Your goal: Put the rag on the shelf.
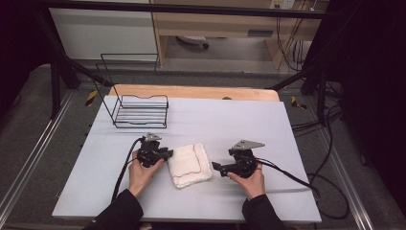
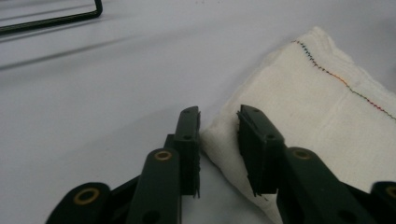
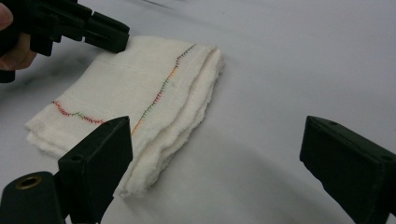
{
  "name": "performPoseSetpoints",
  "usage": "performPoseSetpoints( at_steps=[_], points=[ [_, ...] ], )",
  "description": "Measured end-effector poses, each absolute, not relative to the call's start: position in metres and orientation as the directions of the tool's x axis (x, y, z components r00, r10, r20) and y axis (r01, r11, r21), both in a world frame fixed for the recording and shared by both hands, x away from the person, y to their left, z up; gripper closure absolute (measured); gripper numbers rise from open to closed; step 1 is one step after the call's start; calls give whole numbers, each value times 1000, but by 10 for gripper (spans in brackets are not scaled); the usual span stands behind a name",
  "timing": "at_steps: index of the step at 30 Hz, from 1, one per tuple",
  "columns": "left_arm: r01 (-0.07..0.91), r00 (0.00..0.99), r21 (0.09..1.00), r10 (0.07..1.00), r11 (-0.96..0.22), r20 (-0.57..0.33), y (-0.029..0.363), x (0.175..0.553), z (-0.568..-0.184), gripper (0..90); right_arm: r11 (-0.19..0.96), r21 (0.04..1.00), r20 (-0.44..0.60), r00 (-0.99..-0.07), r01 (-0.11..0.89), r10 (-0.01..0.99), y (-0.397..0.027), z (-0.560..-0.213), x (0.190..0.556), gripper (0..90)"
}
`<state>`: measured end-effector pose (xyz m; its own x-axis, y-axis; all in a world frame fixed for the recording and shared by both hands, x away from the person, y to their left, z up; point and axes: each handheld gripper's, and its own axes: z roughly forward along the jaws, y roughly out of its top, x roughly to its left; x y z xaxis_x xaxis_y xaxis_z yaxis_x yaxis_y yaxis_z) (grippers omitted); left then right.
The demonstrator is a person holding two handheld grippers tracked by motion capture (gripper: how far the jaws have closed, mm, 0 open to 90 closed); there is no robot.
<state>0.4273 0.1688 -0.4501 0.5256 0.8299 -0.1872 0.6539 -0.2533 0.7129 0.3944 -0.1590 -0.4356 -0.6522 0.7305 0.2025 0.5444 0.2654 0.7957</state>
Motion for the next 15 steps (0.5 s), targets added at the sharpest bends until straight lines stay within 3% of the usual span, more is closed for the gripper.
performPoseSetpoints(
  at_steps=[5,15],
  points=[
    [659,527,710,826,-248,-201,167,427,-451,755,260,799,193,-640,543,744,-155,-434,405,102],
    [637,543,728,819,-256,-187,167,425,-454,768,296,805,166,-674,514,720,-124,-433,433,169]
  ],
)
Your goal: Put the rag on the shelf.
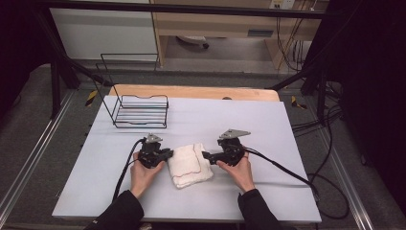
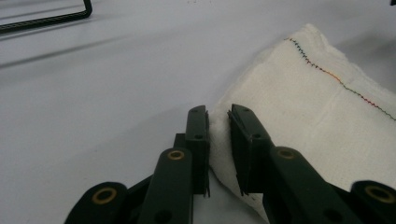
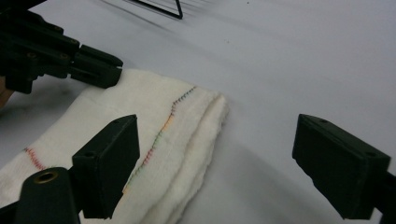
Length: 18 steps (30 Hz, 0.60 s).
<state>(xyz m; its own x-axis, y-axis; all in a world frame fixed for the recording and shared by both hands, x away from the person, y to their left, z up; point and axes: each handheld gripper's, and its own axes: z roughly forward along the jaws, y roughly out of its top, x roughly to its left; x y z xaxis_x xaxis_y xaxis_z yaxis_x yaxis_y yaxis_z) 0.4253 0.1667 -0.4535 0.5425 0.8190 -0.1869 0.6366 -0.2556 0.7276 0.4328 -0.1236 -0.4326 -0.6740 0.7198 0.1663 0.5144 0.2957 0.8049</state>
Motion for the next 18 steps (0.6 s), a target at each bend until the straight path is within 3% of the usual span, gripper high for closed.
performPoseSetpoints(
  at_steps=[18],
  points=[
    [617,567,737,805,-276,-174,168,426,-454,770,331,741,178,-647,584,741,-88,-456,468,420]
  ],
)
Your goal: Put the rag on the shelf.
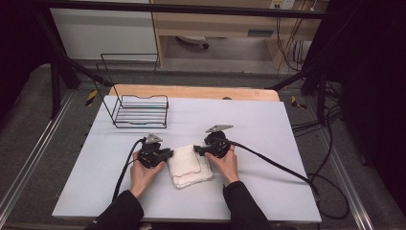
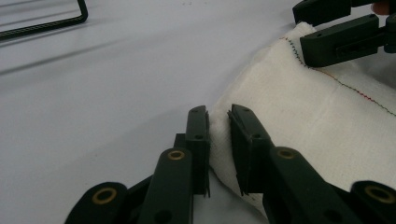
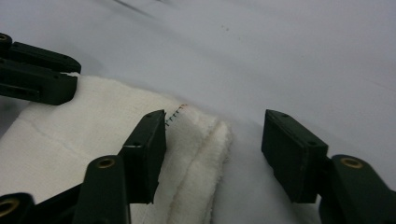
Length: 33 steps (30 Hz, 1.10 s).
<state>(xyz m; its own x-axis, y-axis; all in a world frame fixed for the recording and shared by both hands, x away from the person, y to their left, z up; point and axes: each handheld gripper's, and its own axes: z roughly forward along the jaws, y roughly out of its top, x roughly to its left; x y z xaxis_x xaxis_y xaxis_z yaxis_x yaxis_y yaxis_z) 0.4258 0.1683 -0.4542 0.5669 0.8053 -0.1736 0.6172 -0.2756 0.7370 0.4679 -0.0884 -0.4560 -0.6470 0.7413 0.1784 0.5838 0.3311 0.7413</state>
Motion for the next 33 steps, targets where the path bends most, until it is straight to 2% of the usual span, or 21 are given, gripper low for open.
performPoseSetpoints(
  at_steps=[9,11,12,18,26,33],
  points=[
    [598,573,746,807,-292,-144,166,423,-454,790,321,725,222,-647,610,729,-87,-455,463,625],
    [604,575,744,803,-287,-157,168,424,-454,790,317,718,235,-644,620,728,-87,-455,463,644],
    [607,574,743,802,-280,-166,168,425,-454,792,311,706,257,-639,636,725,-87,-454,464,702],
    [618,572,740,798,-265,-191,170,425,-453,817,303,700,273,-635,646,723,-87,-451,464,817],
    [610,565,762,794,-220,-223,175,423,-445,827,290,740,260,-656,606,708,-92,-435,454,839],
    [555,585,812,778,-178,-229,178,415,-423,829,263,799,233,-680,542,695,-99,-412,435,843]
  ],
)
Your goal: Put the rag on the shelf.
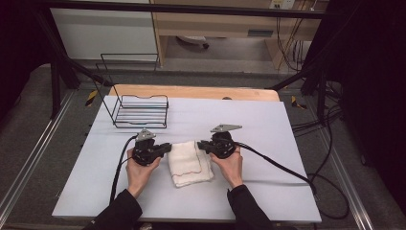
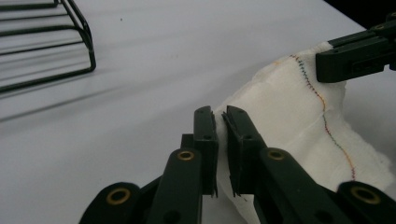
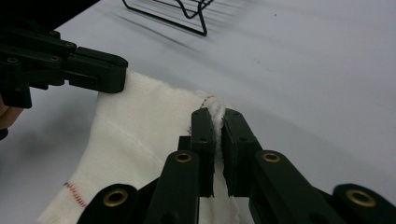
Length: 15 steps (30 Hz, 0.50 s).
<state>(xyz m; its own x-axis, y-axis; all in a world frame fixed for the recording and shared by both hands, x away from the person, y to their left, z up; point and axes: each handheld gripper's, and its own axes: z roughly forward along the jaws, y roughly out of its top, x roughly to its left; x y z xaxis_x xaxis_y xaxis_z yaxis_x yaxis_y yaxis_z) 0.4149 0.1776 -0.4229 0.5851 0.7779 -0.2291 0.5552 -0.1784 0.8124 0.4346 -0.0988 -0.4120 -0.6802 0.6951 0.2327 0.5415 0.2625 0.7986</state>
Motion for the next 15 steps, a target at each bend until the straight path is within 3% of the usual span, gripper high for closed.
performPoseSetpoints(
  at_steps=[15],
  points=[
    [408,624,904,762,-127,-175,183,394,-384,830,172,907,170,-706,385,687,-105,-377,404,843]
  ],
)
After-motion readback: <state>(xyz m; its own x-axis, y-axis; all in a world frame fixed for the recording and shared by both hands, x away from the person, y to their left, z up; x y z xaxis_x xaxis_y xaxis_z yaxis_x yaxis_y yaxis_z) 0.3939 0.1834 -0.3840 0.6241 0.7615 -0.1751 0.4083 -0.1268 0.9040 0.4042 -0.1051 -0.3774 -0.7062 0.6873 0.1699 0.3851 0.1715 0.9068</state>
